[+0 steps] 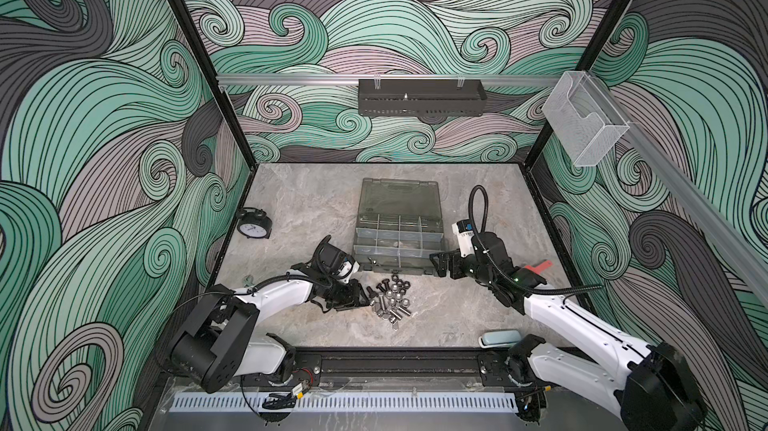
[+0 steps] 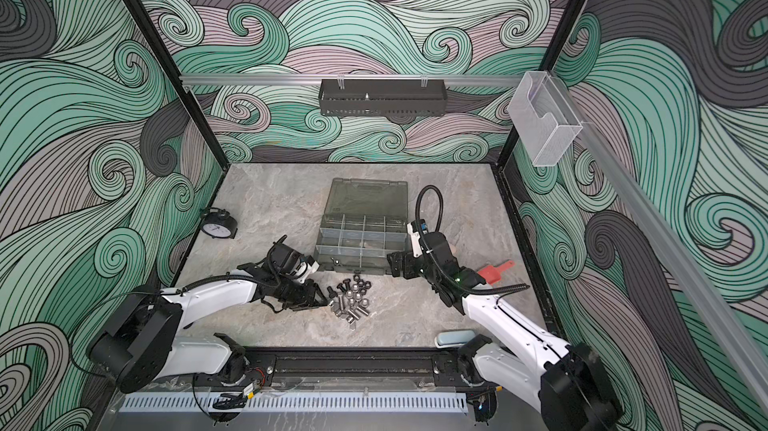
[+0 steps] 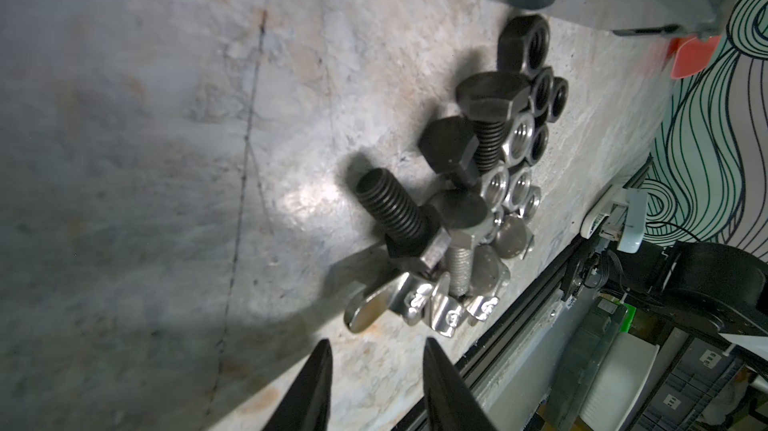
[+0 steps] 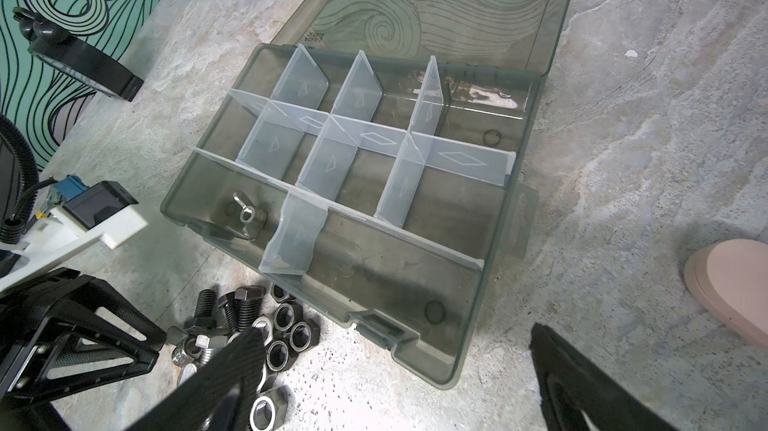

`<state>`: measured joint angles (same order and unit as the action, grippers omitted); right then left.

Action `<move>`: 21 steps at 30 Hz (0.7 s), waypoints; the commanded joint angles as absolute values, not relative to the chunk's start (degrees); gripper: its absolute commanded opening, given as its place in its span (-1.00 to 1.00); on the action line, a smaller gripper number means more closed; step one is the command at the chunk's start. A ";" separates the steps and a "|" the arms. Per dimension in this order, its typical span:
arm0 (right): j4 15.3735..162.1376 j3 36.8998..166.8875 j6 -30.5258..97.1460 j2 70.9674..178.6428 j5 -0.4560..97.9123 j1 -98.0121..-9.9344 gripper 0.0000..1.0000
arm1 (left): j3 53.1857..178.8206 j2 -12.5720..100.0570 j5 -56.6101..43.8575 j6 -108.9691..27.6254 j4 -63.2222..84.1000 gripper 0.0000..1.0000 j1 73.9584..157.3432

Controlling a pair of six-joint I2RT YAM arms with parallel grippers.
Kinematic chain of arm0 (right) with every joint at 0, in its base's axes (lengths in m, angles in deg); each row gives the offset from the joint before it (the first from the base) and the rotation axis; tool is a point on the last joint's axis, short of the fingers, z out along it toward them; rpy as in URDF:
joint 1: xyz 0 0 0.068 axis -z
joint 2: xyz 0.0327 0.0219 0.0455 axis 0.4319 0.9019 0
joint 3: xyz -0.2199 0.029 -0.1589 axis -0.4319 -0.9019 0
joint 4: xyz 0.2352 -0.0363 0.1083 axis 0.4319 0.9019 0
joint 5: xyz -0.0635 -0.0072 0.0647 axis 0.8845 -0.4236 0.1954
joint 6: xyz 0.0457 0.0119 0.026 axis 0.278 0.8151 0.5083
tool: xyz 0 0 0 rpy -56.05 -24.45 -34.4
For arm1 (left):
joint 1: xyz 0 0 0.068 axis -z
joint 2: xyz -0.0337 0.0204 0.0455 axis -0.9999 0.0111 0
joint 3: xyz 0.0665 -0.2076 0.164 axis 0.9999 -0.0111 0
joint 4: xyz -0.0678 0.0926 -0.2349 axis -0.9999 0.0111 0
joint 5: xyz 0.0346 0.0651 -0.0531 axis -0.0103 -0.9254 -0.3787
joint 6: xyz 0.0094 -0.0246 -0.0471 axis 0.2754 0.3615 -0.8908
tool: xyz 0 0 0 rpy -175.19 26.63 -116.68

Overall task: Sort the screws and nuts into containers
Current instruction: 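Move the left gripper back down over the hardware pile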

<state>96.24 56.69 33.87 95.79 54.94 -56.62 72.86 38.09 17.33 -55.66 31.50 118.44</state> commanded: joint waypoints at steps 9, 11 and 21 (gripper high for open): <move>96.51 56.13 35.03 94.05 56.17 -56.91 0.98 | 73.18 42.05 16.42 -55.73 26.67 -0.20 118.64; 96.47 56.10 35.09 93.96 56.34 -56.97 0.98 | 73.01 42.50 16.42 -55.79 25.89 -0.21 118.63; 95.40 55.55 36.24 93.89 56.10 -56.96 0.98 | 72.39 44.57 17.00 -56.23 23.75 -0.32 118.63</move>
